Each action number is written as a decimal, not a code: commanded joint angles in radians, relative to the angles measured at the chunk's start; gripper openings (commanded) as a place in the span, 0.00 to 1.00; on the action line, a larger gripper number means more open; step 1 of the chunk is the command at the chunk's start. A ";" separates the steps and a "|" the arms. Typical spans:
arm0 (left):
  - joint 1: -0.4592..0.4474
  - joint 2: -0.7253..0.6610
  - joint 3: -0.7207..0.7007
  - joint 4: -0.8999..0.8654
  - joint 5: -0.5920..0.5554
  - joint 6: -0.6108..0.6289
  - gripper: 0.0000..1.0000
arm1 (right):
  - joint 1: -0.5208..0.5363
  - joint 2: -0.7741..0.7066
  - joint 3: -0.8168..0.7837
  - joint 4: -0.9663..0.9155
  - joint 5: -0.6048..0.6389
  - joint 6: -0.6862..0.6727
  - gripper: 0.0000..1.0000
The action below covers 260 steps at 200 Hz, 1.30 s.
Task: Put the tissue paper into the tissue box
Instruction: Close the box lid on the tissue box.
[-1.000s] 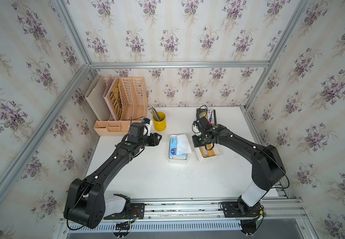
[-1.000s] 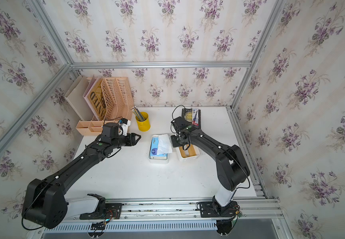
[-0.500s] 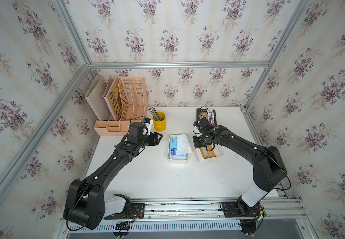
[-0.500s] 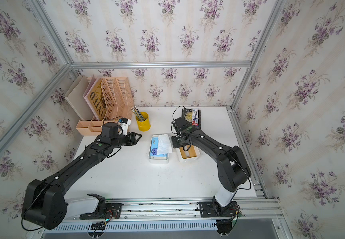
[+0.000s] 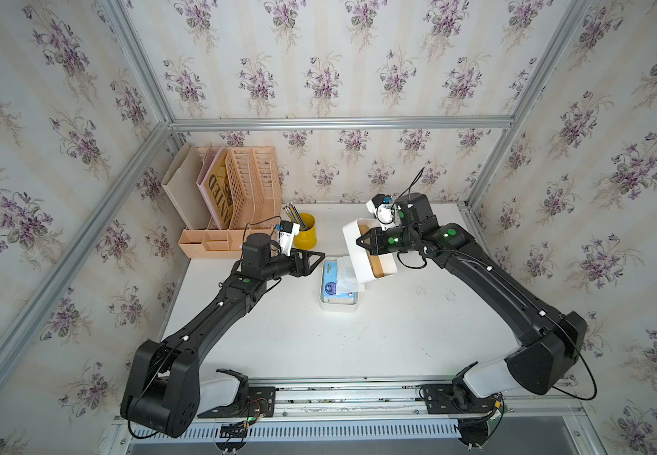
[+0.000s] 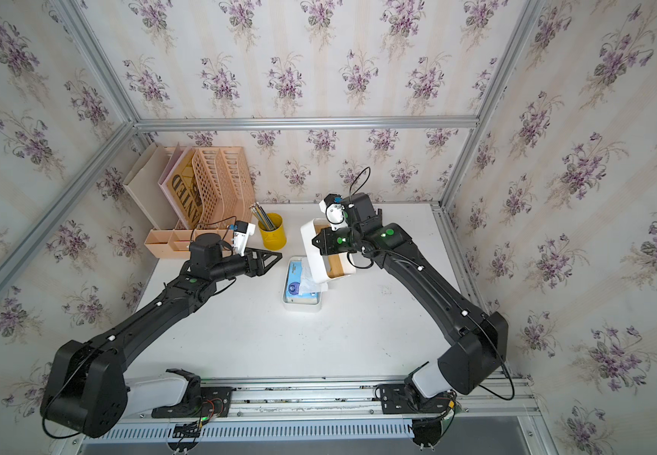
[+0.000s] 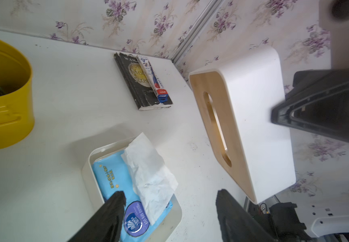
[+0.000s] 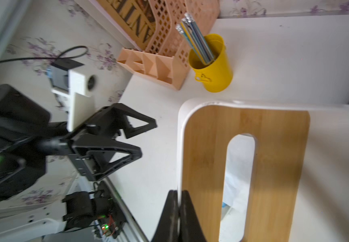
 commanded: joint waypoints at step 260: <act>-0.023 0.075 -0.050 0.907 0.268 -0.569 0.89 | -0.016 -0.086 -0.146 0.786 -0.640 0.523 0.00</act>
